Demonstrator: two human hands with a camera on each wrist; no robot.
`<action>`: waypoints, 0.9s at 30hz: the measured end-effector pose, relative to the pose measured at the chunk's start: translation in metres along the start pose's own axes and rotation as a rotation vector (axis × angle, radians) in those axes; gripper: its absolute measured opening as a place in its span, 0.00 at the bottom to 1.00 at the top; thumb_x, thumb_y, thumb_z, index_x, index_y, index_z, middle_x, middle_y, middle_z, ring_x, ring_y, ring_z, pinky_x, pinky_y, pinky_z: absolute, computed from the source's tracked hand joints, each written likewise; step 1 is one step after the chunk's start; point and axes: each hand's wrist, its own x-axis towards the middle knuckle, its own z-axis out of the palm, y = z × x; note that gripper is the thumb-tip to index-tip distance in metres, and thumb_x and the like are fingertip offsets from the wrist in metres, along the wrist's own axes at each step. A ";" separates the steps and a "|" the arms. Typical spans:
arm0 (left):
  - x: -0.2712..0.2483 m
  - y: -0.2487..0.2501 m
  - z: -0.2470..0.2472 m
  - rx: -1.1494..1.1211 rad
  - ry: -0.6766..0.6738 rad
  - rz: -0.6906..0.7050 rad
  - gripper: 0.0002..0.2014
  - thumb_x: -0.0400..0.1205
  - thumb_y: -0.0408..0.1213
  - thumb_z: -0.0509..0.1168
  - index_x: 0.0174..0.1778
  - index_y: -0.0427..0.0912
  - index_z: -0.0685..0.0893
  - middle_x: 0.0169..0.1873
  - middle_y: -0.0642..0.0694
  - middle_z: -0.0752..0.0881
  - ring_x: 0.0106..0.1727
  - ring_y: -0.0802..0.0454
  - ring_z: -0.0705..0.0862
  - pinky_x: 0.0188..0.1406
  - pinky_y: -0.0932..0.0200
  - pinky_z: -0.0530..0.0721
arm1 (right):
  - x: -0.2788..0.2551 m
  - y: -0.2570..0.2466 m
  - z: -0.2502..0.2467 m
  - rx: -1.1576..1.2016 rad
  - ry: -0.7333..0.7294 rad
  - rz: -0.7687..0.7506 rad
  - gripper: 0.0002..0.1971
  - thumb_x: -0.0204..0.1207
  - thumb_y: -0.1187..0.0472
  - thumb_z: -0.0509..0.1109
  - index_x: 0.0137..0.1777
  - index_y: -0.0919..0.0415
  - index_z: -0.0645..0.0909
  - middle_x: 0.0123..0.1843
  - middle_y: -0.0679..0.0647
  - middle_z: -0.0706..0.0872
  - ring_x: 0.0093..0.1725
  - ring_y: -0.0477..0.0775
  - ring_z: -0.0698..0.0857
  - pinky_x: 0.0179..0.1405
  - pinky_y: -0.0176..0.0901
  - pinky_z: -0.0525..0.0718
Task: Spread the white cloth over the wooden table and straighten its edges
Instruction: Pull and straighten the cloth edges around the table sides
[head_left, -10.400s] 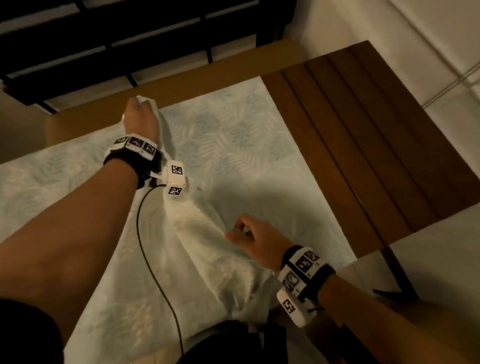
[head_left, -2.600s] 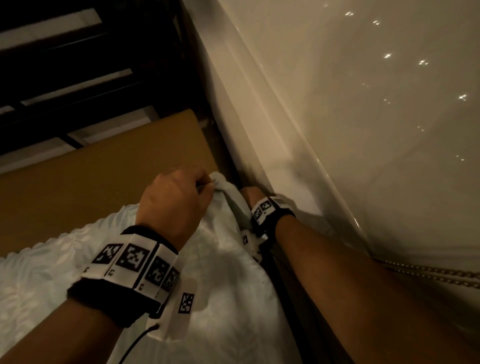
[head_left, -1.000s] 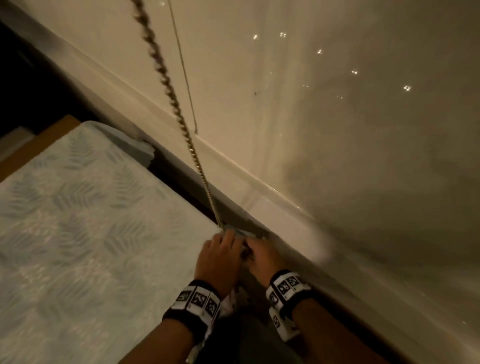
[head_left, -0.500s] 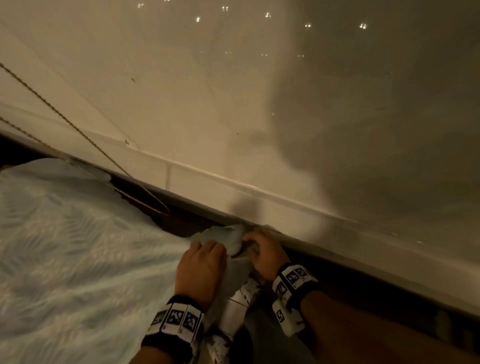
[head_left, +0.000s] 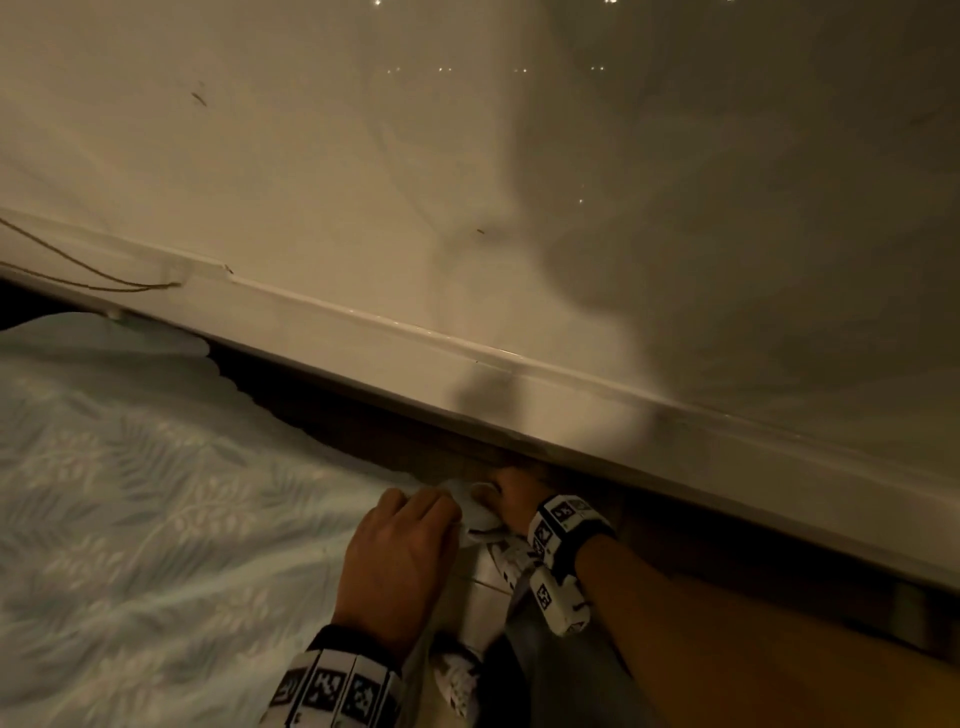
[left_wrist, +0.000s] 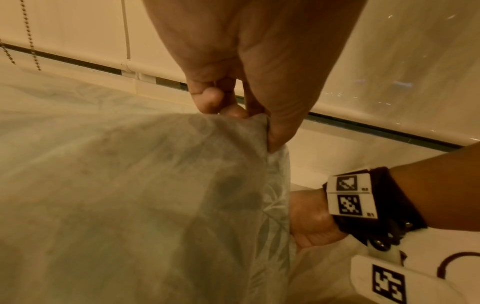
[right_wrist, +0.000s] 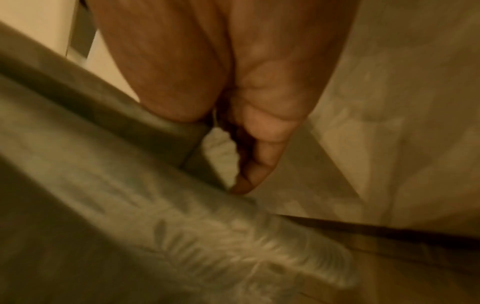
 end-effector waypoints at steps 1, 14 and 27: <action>0.000 0.000 0.000 0.000 -0.002 0.000 0.10 0.80 0.45 0.56 0.42 0.52 0.83 0.46 0.55 0.86 0.39 0.53 0.77 0.35 0.59 0.76 | -0.001 0.007 -0.002 0.011 0.005 0.016 0.14 0.84 0.47 0.65 0.46 0.57 0.84 0.48 0.57 0.88 0.52 0.59 0.86 0.52 0.46 0.81; 0.005 -0.003 0.005 0.041 -0.025 0.012 0.08 0.78 0.44 0.61 0.38 0.52 0.85 0.39 0.55 0.86 0.37 0.52 0.76 0.31 0.61 0.71 | 0.005 0.088 -0.022 0.477 0.357 0.369 0.19 0.84 0.50 0.64 0.65 0.64 0.82 0.63 0.58 0.82 0.61 0.61 0.81 0.57 0.43 0.73; -0.039 -0.011 -0.029 -0.068 0.027 -0.190 0.24 0.77 0.57 0.64 0.64 0.48 0.81 0.61 0.46 0.81 0.51 0.47 0.83 0.44 0.53 0.86 | -0.082 0.017 -0.027 0.109 0.240 -0.172 0.18 0.78 0.48 0.71 0.67 0.44 0.76 0.64 0.46 0.80 0.60 0.46 0.82 0.57 0.45 0.86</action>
